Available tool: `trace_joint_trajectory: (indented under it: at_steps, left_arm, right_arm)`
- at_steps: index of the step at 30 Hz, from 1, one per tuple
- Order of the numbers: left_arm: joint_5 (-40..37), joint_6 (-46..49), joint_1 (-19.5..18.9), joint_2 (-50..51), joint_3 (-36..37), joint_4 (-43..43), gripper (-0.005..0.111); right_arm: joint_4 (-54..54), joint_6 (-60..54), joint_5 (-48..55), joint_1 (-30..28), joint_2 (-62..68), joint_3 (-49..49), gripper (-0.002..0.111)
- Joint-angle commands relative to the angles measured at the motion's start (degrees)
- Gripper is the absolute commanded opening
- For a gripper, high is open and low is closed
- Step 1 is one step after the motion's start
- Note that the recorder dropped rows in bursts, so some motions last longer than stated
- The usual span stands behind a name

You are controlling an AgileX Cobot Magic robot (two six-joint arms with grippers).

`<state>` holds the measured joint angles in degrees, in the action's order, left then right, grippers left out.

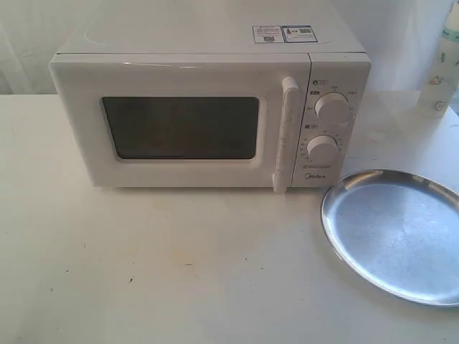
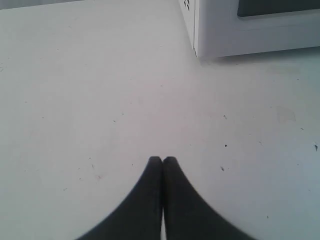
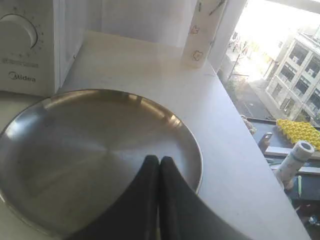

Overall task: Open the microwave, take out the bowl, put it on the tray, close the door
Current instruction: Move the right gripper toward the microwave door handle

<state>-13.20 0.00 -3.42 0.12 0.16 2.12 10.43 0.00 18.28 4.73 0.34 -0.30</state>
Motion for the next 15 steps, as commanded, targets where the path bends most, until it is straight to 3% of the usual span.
trace_joint_trajectory:
  at_steps: [1, 4, 8, 11, 15]
  left_arm:
    - [-0.13, 0.00, 0.17, -0.12, -0.16, 0.44, 0.000]
    - [-0.13, 0.00, 0.17, -0.12, -0.16, 0.44, 0.000]
    - [-0.13, 0.00, 0.17, -0.12, -0.16, 0.44, 0.000]
    - [-0.13, 0.00, 0.17, -0.12, -0.16, 0.44, 0.000]
    - [-0.13, 0.00, 0.17, -0.12, -0.16, 0.44, 0.000]
  right_arm:
    - [-0.67, 0.65, -10.23, -0.23, -0.34, 0.30, 0.000]
    - [-9.06, 14.58, -33.53, -0.11, -0.34, 0.30, 0.000]
    - [-10.43, 29.08, -59.89, -0.11, -0.34, -0.18, 0.000]
    - [-10.43, 28.54, -66.36, -0.11, 0.75, -6.66, 0.000]
    - [-10.43, 24.62, -62.56, -0.11, 7.88, -19.68, 0.000]
